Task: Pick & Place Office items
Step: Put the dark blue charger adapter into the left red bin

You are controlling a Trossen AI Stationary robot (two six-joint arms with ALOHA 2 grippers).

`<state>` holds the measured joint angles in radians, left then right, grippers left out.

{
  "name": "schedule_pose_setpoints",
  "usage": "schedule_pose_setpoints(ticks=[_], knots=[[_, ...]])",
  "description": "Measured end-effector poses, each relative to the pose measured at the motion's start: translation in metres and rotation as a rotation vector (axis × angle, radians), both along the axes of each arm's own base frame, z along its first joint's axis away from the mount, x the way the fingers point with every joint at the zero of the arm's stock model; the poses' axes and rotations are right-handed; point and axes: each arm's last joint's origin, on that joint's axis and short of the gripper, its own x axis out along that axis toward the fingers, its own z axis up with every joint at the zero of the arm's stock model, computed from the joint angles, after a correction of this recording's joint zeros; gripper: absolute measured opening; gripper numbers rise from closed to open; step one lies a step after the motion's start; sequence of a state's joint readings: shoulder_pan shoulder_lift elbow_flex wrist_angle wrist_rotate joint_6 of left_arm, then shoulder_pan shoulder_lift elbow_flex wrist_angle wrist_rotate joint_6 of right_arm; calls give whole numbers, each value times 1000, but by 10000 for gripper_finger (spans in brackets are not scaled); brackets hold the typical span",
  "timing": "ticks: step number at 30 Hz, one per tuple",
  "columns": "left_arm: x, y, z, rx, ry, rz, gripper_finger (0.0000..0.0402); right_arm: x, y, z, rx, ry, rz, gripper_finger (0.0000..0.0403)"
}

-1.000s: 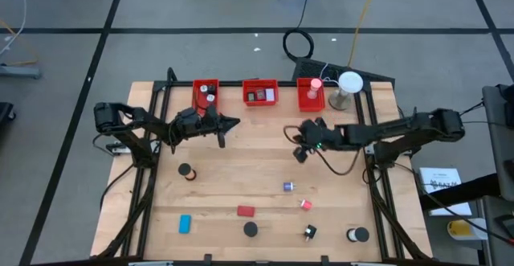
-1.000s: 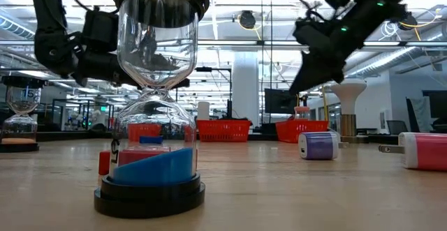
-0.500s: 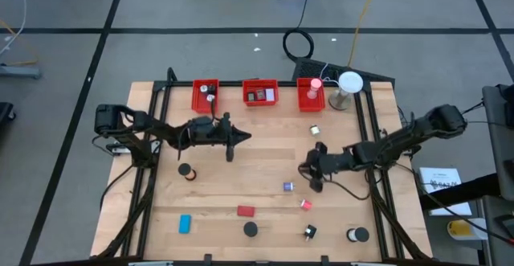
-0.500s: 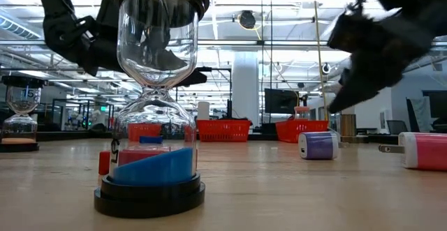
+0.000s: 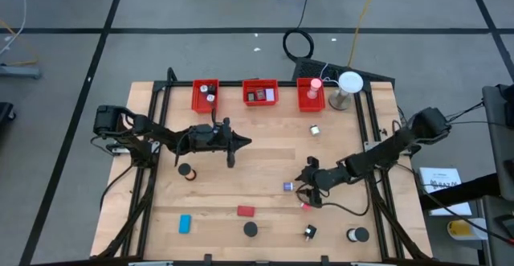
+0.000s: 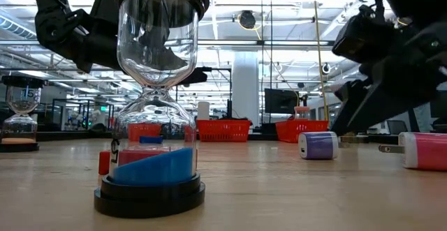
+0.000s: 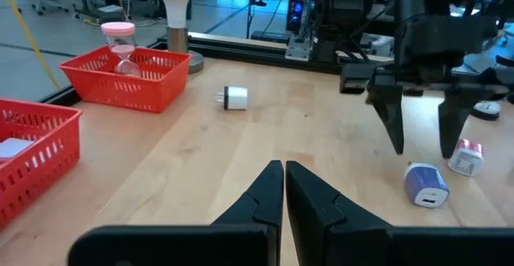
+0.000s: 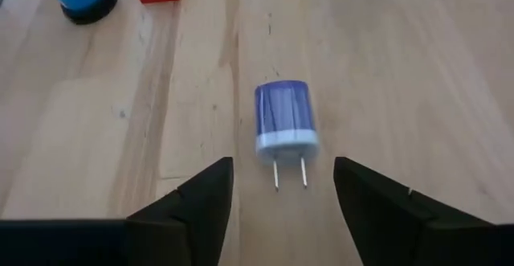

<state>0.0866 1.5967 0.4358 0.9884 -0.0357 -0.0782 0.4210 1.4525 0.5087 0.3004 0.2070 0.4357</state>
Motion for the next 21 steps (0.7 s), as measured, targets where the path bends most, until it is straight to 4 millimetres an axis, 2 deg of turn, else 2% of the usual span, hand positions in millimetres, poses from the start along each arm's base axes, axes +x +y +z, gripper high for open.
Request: schedule_pose_setpoints(ticks=[8,16,21], knots=[[0,-3,-2,2,17,6,17,7,3,-17,8,17,17,163],[-1,-3,-5,-2,52,36,17,8,-2,-17,14,23,-11,71],[-1,-3,-5,-1,51,38,17,9,-4,-16,29,21,-30,42]])
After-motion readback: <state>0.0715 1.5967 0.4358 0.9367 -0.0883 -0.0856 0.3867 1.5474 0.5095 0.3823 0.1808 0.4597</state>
